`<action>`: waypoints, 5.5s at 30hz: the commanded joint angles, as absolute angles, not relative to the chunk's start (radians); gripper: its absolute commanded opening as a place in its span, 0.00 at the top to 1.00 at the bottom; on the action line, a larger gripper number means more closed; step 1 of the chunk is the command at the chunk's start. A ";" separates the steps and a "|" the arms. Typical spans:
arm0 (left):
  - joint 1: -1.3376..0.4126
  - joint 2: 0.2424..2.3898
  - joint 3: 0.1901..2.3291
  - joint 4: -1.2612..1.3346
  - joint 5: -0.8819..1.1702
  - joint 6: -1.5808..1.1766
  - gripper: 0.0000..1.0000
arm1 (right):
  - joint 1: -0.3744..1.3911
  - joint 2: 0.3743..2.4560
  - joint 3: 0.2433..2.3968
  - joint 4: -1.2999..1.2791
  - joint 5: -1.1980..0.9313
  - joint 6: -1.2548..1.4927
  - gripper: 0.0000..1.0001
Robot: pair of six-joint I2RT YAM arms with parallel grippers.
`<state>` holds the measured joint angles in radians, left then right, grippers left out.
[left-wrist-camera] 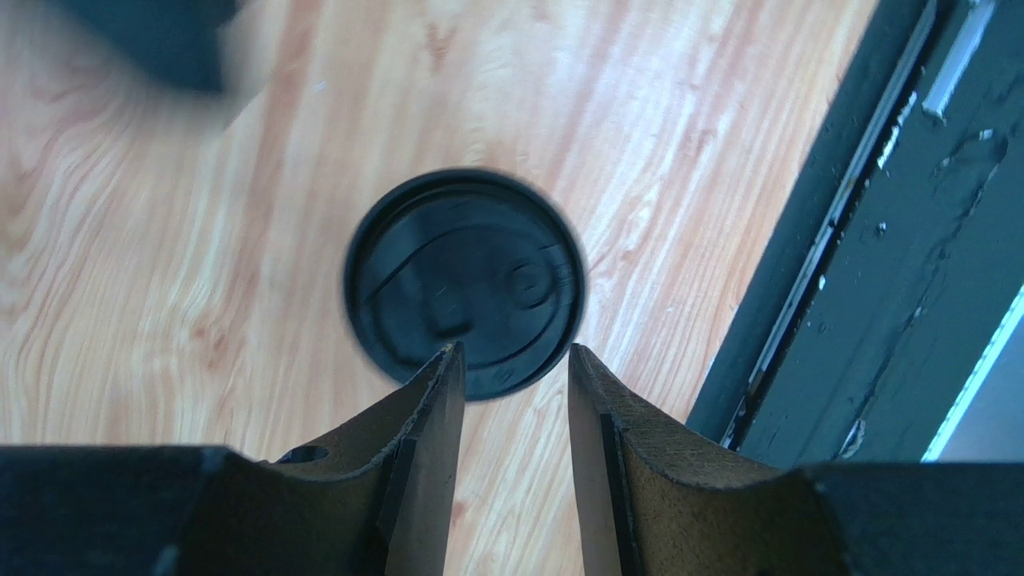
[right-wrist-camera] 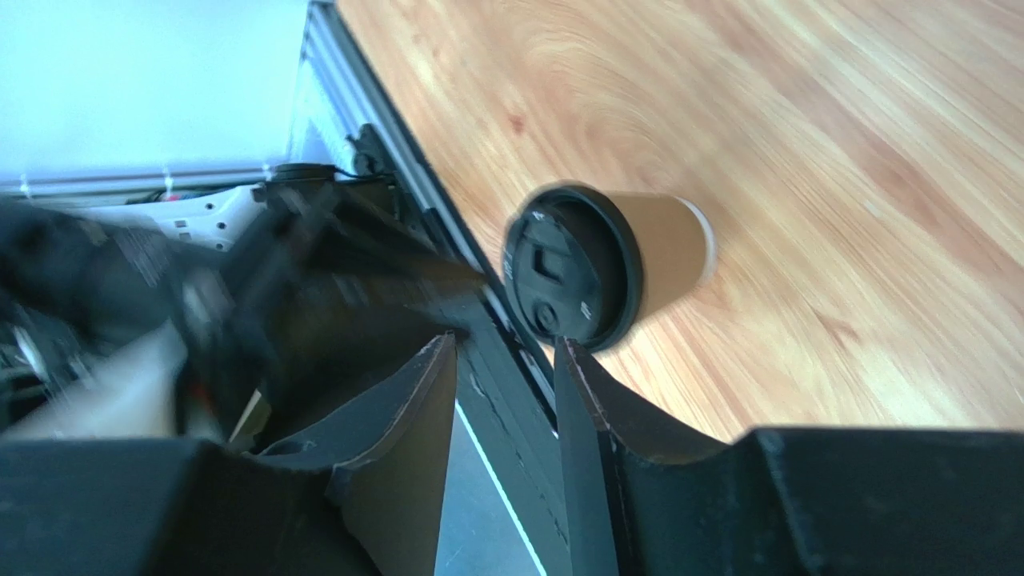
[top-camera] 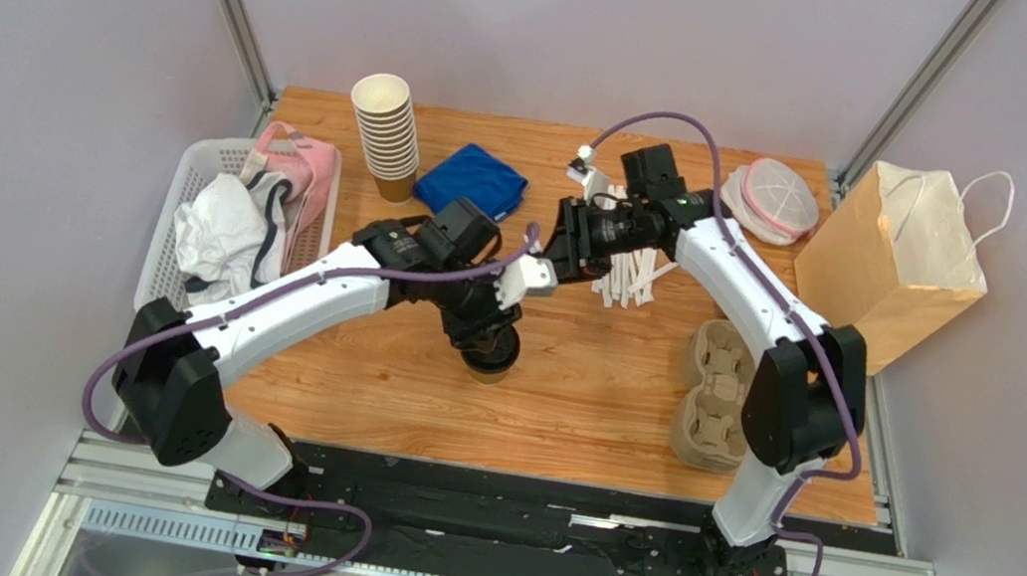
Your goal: Pack the takeout coffee
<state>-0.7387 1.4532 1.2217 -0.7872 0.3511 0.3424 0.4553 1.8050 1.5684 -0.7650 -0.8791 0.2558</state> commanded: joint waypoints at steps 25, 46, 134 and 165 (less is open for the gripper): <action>-0.338 1.423 1.008 -0.611 0.640 -0.155 0.68 | 0.531 1.793 1.344 -0.704 -0.767 0.244 0.79; -0.224 1.433 0.927 -0.506 0.718 -0.255 0.70 | 0.563 2.019 1.660 -0.724 -0.807 0.262 0.82; -0.371 1.450 1.037 -0.499 0.575 -0.348 0.68 | 0.511 1.896 1.545 -0.900 -0.583 0.187 0.71; -0.373 1.534 1.075 -0.433 0.534 -0.373 0.70 | 0.537 1.974 1.557 -0.877 -0.592 0.204 0.76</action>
<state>-0.3710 1.5513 1.0374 -0.4740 0.5388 -0.3729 0.5289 1.9480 1.5452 -0.9005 -0.6151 0.2054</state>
